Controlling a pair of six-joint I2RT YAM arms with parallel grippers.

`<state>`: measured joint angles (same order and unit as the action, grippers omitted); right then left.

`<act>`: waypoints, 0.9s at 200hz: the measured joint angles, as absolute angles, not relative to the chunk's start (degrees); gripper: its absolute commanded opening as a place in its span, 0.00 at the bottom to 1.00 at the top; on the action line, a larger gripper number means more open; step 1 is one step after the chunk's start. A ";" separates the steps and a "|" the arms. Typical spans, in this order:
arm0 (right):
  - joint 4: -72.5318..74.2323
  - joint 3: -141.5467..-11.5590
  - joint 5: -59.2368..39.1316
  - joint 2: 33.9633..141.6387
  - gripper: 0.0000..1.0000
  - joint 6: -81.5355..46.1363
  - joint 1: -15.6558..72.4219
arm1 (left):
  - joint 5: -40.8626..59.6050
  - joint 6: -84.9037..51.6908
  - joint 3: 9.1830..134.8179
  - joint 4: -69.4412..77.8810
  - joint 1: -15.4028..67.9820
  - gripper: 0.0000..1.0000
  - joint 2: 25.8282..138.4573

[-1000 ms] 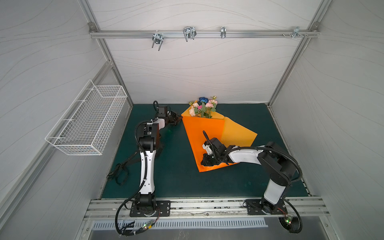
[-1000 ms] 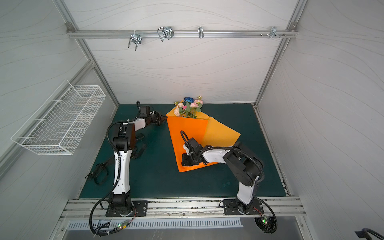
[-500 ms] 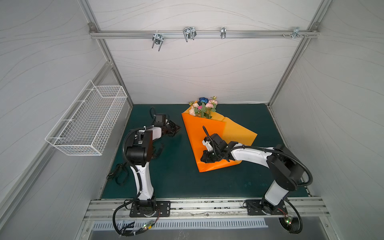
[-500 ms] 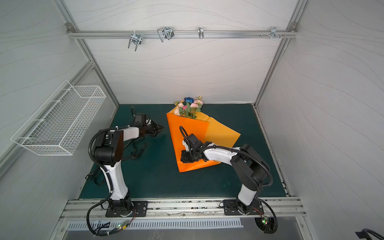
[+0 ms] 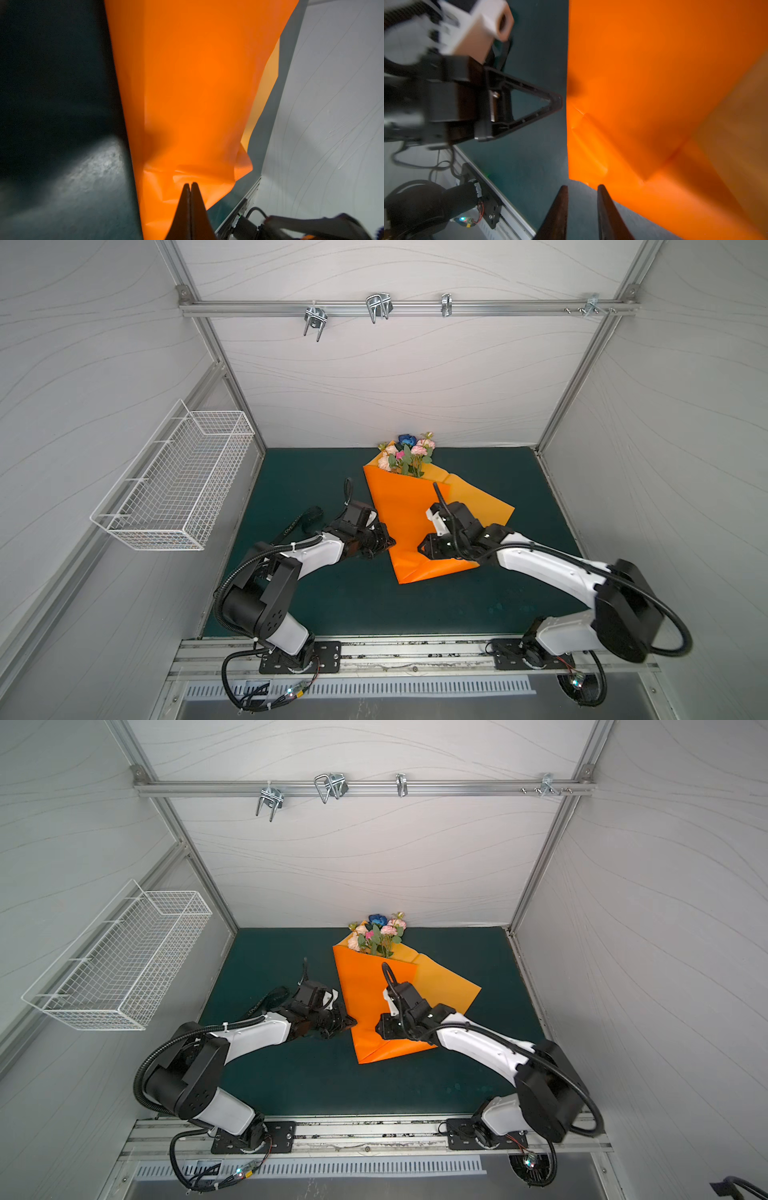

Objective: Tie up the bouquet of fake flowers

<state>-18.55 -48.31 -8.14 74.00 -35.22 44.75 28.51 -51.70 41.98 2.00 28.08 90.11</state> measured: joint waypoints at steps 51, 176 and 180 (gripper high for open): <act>-24.99 -33.56 -6.15 52.34 0.68 -41.74 40.58 | 29.65 -50.74 45.01 4.80 35.20 0.01 98.39; 3.09 -12.08 -6.85 52.58 0.93 -53.67 33.43 | 32.01 -51.11 45.41 8.38 35.68 0.00 102.26; 3.68 -12.05 -6.63 52.97 0.93 -53.67 33.30 | 32.03 -51.05 45.58 8.21 35.68 0.00 102.26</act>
